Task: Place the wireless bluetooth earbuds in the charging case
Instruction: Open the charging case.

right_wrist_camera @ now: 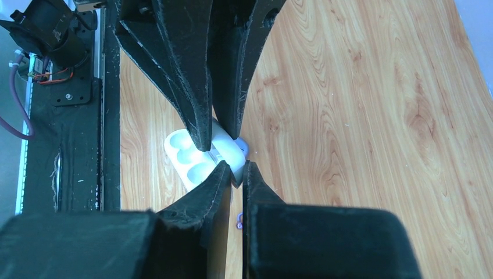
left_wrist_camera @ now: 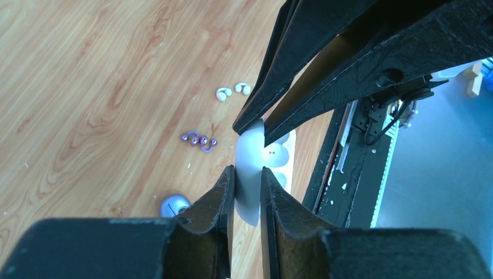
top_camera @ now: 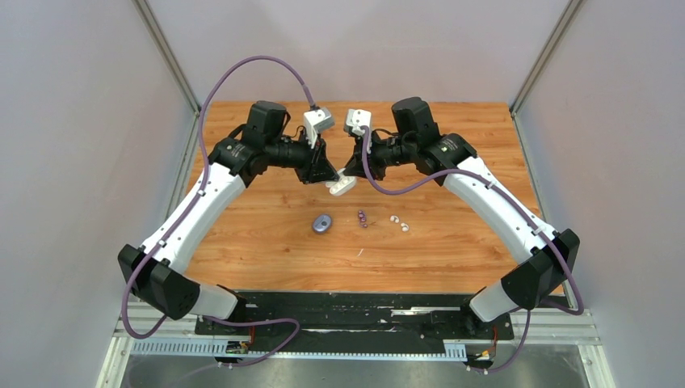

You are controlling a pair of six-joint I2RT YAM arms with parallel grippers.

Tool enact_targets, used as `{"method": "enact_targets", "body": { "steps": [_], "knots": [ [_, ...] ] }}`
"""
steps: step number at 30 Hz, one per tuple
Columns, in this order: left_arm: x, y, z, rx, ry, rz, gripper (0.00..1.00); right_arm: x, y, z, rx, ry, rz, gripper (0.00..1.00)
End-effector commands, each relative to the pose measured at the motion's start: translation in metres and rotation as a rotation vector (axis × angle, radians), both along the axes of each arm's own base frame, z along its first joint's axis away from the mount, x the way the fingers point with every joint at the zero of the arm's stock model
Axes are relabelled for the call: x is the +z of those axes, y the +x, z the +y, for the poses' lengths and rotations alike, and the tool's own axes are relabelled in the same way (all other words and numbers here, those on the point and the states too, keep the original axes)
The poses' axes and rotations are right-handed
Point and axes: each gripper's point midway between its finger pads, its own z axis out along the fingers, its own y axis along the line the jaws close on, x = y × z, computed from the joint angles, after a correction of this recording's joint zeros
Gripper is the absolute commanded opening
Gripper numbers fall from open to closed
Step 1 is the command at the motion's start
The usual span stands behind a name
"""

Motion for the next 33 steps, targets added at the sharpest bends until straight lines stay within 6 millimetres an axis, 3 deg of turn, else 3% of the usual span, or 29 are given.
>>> {"method": "enact_targets", "body": {
  "steps": [1,6,9,11,18,24,28,33],
  "knots": [
    [0.012,0.003,-0.004,-0.03,-0.022,-0.042,0.21,0.023,-0.003,0.004,0.027,0.045,-0.067,0.0],
    [0.011,-0.001,-0.006,-0.053,-0.029,-0.03,0.0,0.019,-0.002,0.005,0.023,0.041,-0.06,0.0],
    [0.011,-0.003,-0.005,-0.062,-0.029,-0.041,0.0,0.017,-0.002,0.005,0.015,0.04,-0.046,0.01],
    [0.01,-0.002,-0.003,-0.059,-0.019,-0.054,0.0,0.016,0.0,0.004,-0.004,0.041,-0.029,0.18],
    [0.005,0.003,0.007,-0.048,0.043,-0.129,0.0,0.033,0.002,-0.001,-0.053,0.058,-0.051,0.29],
    [0.009,0.013,0.022,-0.028,0.115,-0.293,0.0,0.055,0.012,-0.018,-0.181,0.091,-0.089,0.51],
    [0.015,0.019,0.034,-0.023,0.174,-0.453,0.0,0.018,0.024,-0.046,-0.338,0.069,0.05,0.52],
    [0.02,0.019,0.045,-0.024,0.242,-0.637,0.0,-0.086,0.025,-0.106,-0.657,0.044,0.544,0.51]
  ]
}}
